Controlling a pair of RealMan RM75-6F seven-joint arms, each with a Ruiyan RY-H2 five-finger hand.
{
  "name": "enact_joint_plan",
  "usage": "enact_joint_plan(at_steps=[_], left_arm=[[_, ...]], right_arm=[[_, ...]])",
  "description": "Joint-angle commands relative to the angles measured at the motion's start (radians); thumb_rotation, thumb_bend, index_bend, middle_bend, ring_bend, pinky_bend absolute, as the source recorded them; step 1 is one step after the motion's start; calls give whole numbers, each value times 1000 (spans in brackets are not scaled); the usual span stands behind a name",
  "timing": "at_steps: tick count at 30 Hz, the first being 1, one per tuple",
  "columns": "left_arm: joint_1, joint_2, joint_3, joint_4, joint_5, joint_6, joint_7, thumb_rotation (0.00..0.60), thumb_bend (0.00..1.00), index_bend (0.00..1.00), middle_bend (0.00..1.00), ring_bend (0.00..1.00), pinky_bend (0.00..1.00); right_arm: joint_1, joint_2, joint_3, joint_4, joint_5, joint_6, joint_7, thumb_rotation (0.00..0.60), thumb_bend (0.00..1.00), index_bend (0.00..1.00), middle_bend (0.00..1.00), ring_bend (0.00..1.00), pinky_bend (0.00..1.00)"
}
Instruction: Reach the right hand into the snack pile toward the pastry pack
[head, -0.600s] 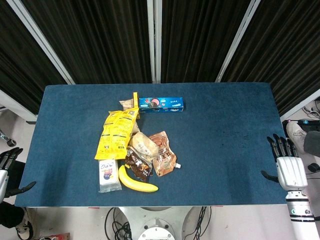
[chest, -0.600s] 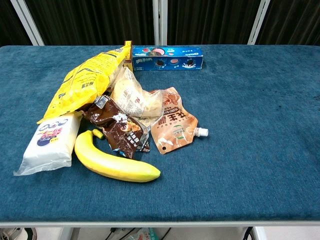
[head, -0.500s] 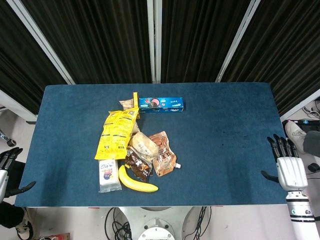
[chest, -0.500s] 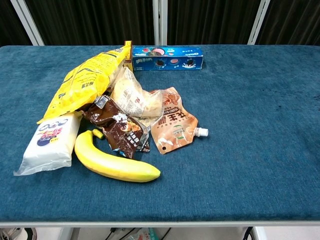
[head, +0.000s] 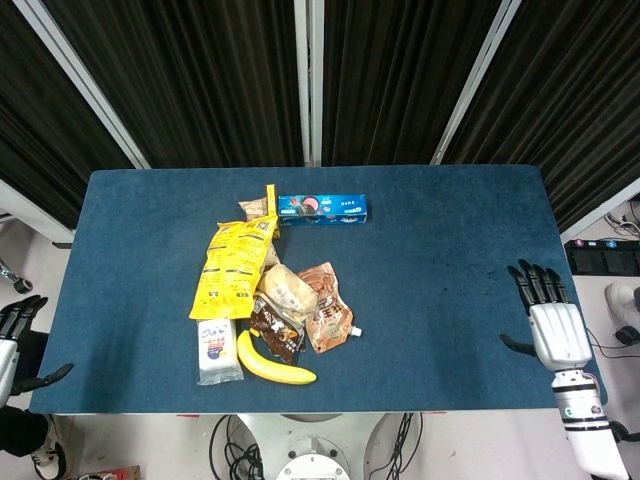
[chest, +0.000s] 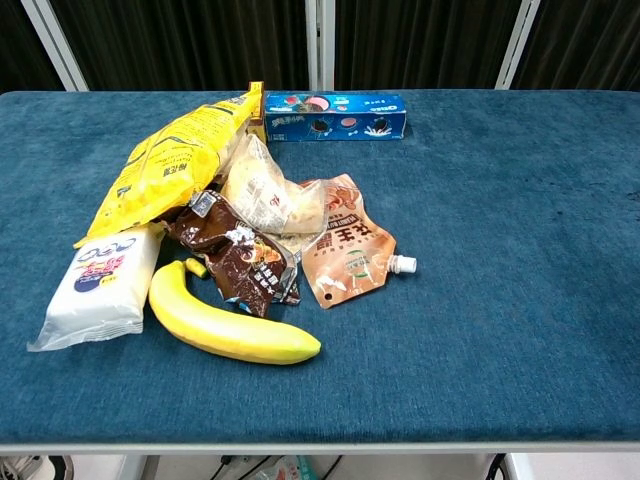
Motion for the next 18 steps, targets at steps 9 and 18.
enact_joint_plan(at_steps=[9, 18], left_arm=[[4, -2, -1, -7, -3, 7, 2, 450, 0, 122, 109, 119, 242], [11, 4, 4, -10, -2, 14, 1, 454, 0, 122, 108, 119, 242]], right_arm=[[291, -64, 154, -284, 223, -348, -250, 600, 0, 0, 0, 0, 0], [544, -390, 230, -138, 557, -402, -534, 600, 0, 0, 0, 0, 0]])
